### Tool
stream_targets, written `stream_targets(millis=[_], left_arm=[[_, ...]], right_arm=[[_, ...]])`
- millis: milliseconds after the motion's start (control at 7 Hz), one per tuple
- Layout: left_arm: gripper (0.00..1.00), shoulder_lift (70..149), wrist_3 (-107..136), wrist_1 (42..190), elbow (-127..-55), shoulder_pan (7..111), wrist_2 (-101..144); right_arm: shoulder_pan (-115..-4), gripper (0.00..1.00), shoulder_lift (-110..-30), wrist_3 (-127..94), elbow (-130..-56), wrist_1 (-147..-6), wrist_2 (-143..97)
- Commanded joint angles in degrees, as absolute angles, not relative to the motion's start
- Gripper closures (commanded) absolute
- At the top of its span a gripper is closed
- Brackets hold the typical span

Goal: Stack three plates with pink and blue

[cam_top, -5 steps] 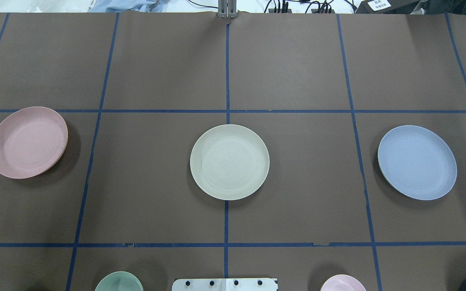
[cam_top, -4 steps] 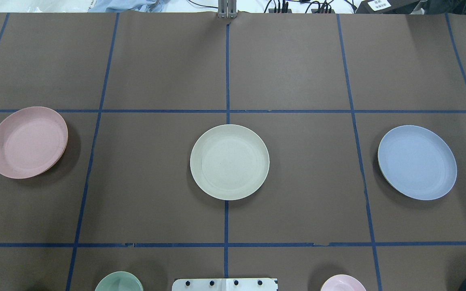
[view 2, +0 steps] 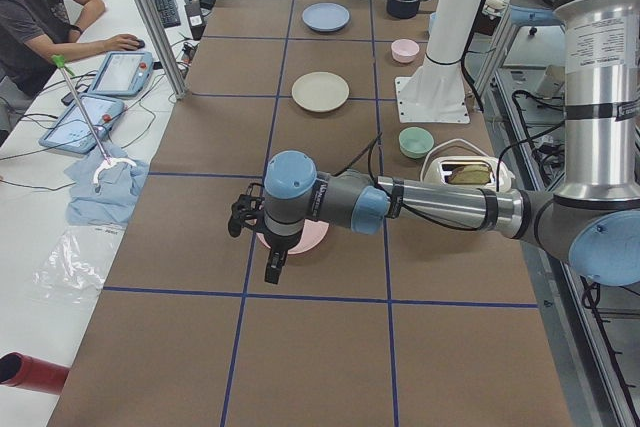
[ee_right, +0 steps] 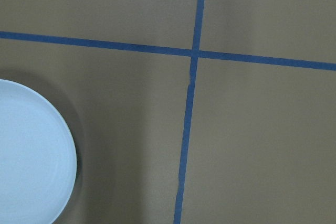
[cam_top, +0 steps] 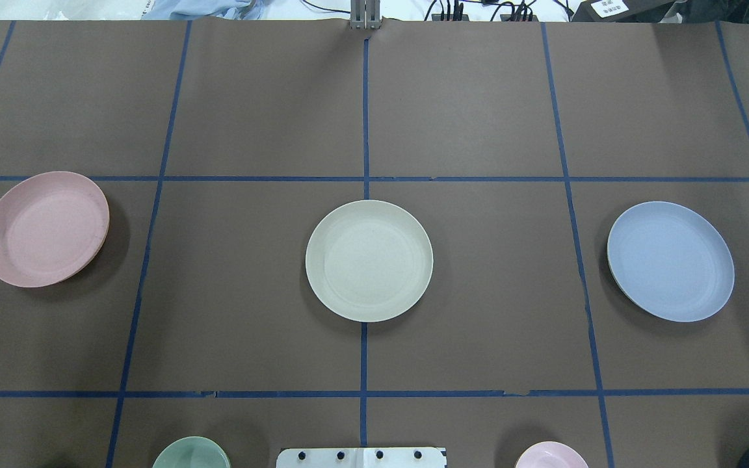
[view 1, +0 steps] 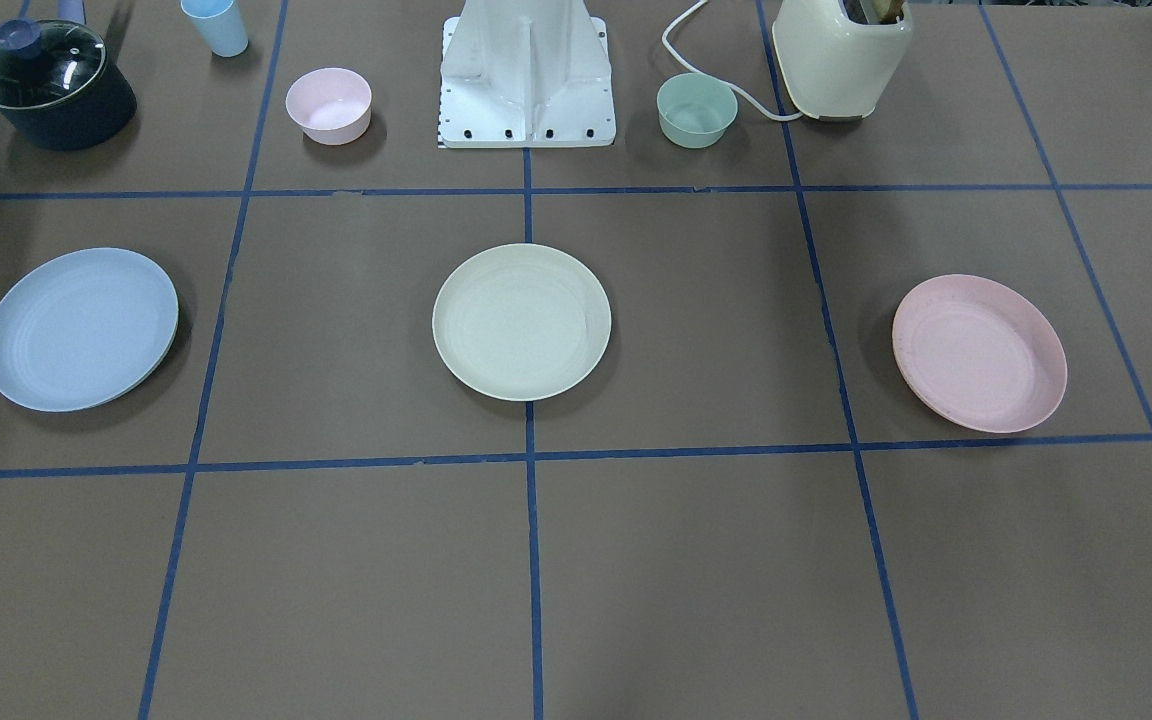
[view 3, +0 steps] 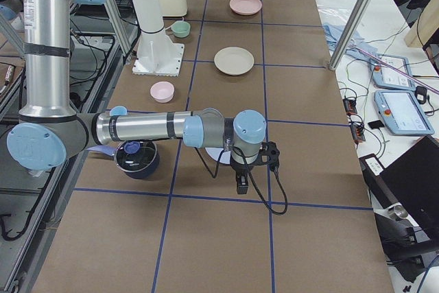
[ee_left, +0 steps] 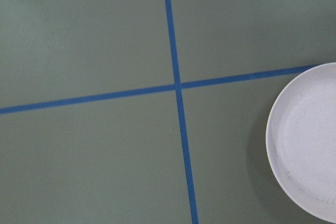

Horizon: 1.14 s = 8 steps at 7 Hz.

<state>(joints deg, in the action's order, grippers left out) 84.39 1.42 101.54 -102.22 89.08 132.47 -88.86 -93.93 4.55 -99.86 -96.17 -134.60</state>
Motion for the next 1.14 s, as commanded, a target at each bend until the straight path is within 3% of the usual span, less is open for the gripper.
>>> stream_targets(millis=[0,143,429,1000], left_arm=[[0.00,85.8,1.7,106.0,-100.4,88.4,132.8],[0.00,86.1,1.3,109.0,-95.6,87.5,133.2],[0.00,85.5,2.4,117.7,-92.7,86.1,133.2],[0.00,84.8,38.0,137.8,-87.4,73.6,135.2]], right_arm=[[-88.9,0.00,-93.4,4.7,-100.0,-96.1,-136.9],[-88.9,0.00,-92.8,4.7,-100.3,-96.1,-138.4],[-88.5,0.00,-92.1,4.7,-100.5,-96.1,-138.1],[-88.5,0.00,-91.8,4.7,-101.3,-96.1,-138.4]])
